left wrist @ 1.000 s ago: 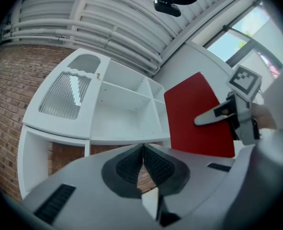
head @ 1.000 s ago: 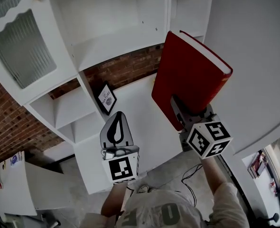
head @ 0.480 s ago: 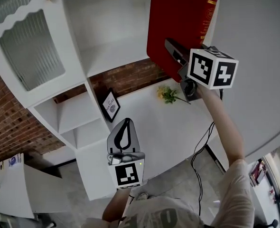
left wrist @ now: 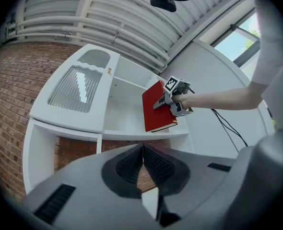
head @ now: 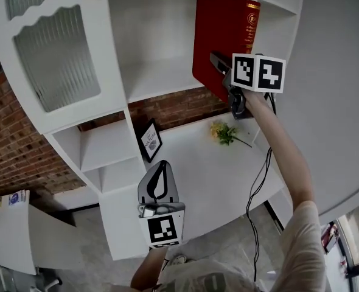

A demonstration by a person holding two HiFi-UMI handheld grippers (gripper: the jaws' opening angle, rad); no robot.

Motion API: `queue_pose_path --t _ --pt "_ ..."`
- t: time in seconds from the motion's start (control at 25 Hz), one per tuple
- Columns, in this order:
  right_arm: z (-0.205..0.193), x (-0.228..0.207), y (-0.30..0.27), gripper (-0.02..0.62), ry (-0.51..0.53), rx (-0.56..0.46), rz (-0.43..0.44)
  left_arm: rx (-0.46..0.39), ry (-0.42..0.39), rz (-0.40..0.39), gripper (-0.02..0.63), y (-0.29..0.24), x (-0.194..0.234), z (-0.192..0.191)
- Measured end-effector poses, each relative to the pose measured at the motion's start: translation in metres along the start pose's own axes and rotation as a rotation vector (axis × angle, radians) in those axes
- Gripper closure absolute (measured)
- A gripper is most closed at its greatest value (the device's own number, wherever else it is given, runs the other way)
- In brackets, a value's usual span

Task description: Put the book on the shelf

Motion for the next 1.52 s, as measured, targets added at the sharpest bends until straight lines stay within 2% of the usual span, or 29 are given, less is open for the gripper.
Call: queue_pose_path --t 0.2,0.36,0.6,1.08,1.52 --pt "-0.005 0.008 -0.032 0.348 -0.011 0.035 0.003 0.031 -0.017 0.005 0.594 -0.002 0.007 -0.012" --pt "-0.007 0.012 -0.049 0.350 0.033 0.041 -0.007 0.041 -0.011 0.006 0.594 -0.007 0.008 -0.018" --pt "-0.009 0.016 -0.071 0.350 0.041 0.032 -0.019 0.008 -0.005 0.016 0.594 -0.018 0.014 -0.014" --pt "-0.009 0.020 -0.135 0.350 0.036 0.050 -0.075 0.026 -0.006 -0.009 0.592 -0.026 0.010 -0.025" --pt "-0.005 0.020 -0.174 0.350 0.036 0.033 -0.101 0.024 0.023 0.044 0.594 -0.028 0.032 -0.033"
Point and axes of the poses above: the fingertips, and each gripper's own axes: y backward along the fingers, x to its left, z out of its top, the point moved 1 cm from there along y, backward along the fingers, and after that the axes turned 1 degree about -z, right-handed, at the moved point
